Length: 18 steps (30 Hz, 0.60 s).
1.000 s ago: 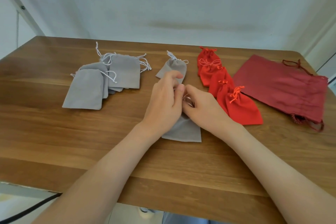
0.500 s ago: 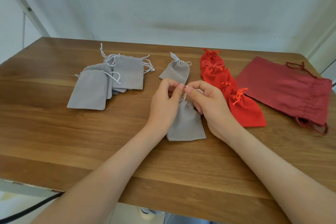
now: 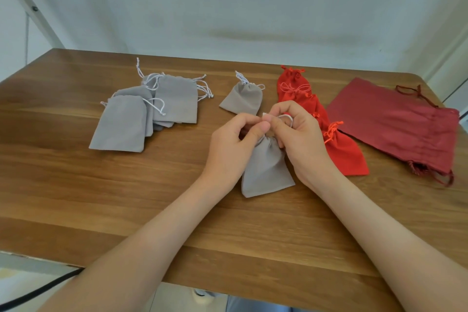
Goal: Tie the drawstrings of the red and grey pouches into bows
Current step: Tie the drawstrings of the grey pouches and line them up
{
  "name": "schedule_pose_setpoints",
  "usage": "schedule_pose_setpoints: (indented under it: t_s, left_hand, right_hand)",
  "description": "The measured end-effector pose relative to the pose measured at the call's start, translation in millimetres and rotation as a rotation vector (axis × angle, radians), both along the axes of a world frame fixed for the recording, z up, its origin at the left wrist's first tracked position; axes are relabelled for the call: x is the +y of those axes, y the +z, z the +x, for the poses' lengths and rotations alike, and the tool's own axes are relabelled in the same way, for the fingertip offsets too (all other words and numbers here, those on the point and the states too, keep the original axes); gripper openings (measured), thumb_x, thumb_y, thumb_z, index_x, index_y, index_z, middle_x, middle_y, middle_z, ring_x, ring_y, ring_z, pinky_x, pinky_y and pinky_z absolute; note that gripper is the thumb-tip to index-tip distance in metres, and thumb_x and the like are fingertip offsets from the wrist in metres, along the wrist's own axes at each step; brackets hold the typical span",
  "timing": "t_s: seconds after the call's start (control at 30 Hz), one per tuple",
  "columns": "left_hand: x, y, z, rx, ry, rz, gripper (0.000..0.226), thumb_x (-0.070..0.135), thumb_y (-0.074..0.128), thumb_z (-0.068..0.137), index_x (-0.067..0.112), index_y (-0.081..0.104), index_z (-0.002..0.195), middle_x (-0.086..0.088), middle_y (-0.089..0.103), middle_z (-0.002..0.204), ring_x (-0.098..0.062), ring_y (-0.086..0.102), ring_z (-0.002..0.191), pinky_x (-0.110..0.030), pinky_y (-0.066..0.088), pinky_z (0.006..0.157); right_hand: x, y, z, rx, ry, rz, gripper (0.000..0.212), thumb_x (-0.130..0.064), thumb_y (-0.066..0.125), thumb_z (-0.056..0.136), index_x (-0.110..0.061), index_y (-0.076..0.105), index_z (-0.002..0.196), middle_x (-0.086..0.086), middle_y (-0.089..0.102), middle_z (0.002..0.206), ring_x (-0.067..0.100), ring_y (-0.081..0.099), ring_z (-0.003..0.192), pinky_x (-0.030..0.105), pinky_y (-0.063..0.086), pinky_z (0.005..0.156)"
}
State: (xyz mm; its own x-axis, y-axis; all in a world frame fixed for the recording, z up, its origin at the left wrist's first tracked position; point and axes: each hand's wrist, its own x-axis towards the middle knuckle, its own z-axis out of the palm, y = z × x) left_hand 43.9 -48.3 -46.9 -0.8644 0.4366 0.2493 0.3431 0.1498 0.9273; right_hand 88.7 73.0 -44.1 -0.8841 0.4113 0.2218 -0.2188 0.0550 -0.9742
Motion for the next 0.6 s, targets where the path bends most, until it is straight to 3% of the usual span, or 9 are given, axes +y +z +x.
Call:
schedule_pose_setpoints:
  t_s: [0.13, 0.33, 0.47, 0.6]
  left_hand:
    - [-1.0, -2.6, -4.7, -0.099, -0.063, 0.017, 0.009, 0.021, 0.066, 0.087, 0.015, 0.069, 0.092, 0.002, 0.071, 0.086, -0.012, 0.064, 0.086, -0.032, 0.051, 0.083]
    - [-2.8, -0.1, -11.2, -0.206, -0.128, -0.068, 0.011, 0.019, 0.067, 0.086, 0.011, 0.07, 0.094, -0.003, 0.07, 0.09, -0.007, 0.062, 0.08, -0.018, 0.049, 0.07]
    - [-5.5, 1.2, -16.8, -0.219, -0.199, -0.138, 0.01, 0.017, 0.065, 0.088, 0.014, 0.073, 0.092, -0.009, 0.071, 0.092, -0.021, 0.064, 0.086, -0.029, 0.05, 0.076]
    - [-7.5, 2.6, -19.9, -0.263, -0.241, -0.137, 0.01, 0.015, 0.065, 0.088, 0.011, 0.074, 0.09, -0.015, 0.069, 0.093, -0.014, 0.058, 0.08, -0.018, 0.046, 0.067]
  right_hand:
    - [3.2, -2.9, -1.2, -0.04, 0.051, 0.023, 0.005, -0.009, 0.062, 0.09, -0.013, 0.062, 0.094, -0.011, 0.045, 0.05, 0.004, 0.039, 0.047, 0.017, 0.034, 0.049]
    - [5.9, -1.4, 2.6, -0.037, 0.036, 0.246, 0.015, -0.005, 0.059, 0.09, -0.016, 0.06, 0.08, -0.012, 0.049, 0.05, 0.005, 0.044, 0.049, 0.018, 0.036, 0.051]
    - [3.6, -2.2, 4.9, -0.06, 0.06, 0.418, 0.011, -0.006, 0.055, 0.092, -0.01, 0.057, 0.082, -0.006, 0.051, 0.059, 0.003, 0.046, 0.055, 0.018, 0.038, 0.057]
    - [3.1, -1.5, 5.2, -0.08, 0.049, 0.463, 0.015, -0.008, 0.049, 0.096, -0.008, 0.056, 0.083, -0.007, 0.051, 0.06, 0.002, 0.047, 0.059, 0.016, 0.038, 0.06]
